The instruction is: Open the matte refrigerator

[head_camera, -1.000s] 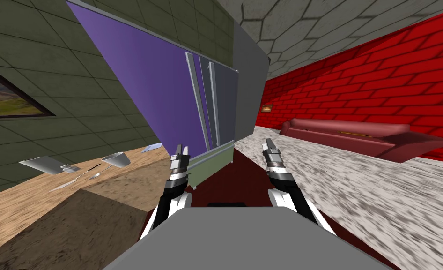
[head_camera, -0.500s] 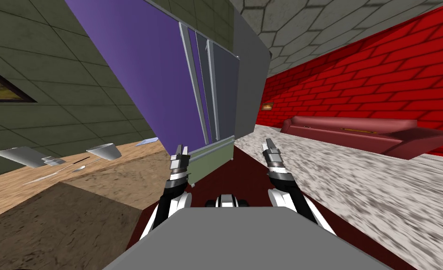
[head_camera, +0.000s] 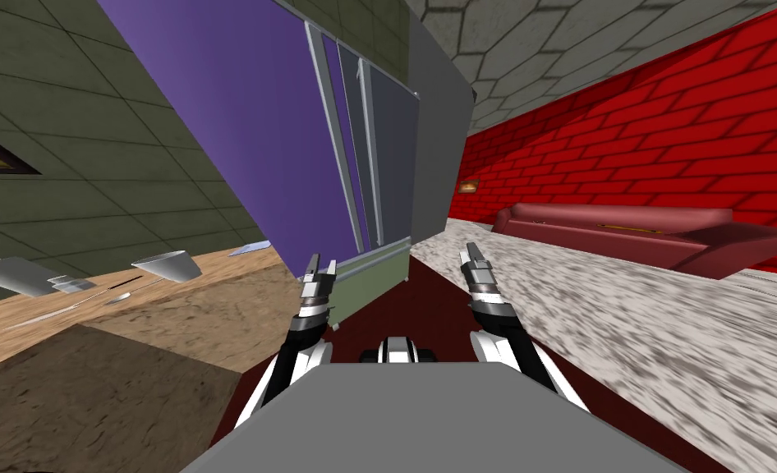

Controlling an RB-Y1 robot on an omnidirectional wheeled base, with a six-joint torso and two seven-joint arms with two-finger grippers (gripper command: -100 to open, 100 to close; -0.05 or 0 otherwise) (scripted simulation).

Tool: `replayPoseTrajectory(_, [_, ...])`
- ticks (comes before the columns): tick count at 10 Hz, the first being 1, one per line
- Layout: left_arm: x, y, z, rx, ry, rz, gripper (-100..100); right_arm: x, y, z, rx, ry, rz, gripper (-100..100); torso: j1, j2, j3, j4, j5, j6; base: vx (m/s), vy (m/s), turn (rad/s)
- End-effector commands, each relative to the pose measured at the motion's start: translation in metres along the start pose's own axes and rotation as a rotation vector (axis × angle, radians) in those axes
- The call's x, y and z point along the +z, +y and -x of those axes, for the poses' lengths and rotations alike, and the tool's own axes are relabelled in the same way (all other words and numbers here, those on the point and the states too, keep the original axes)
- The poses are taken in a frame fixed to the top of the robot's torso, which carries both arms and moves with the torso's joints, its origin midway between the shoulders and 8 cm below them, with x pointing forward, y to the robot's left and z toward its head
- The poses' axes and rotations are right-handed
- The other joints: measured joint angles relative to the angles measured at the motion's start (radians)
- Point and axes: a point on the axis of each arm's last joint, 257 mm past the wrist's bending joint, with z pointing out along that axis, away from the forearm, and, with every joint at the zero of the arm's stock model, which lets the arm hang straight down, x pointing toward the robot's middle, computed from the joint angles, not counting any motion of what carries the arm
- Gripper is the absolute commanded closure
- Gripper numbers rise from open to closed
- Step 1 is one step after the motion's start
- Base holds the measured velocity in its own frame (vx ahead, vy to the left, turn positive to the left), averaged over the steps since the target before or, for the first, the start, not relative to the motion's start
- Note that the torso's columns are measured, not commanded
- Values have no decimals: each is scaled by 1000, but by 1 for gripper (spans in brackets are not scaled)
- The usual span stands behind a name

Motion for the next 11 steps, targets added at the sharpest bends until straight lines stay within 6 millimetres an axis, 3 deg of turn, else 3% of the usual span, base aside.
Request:
replayPoseTrajectory(1, [-9, 18, -3, -44, 34, 22, -100, 0, 0, 0, 0, 0, 0, 0, -2, -2, -1, -1, 0, 0, 153, -80, -17])
replayPoseTrajectory(11, [-46, 75, 11, -262, -13, 81, -100, 0, 0, 0, 0, 0, 0, 0, -1, 1, 1, 0, 0, 0, 140, -56, -19])
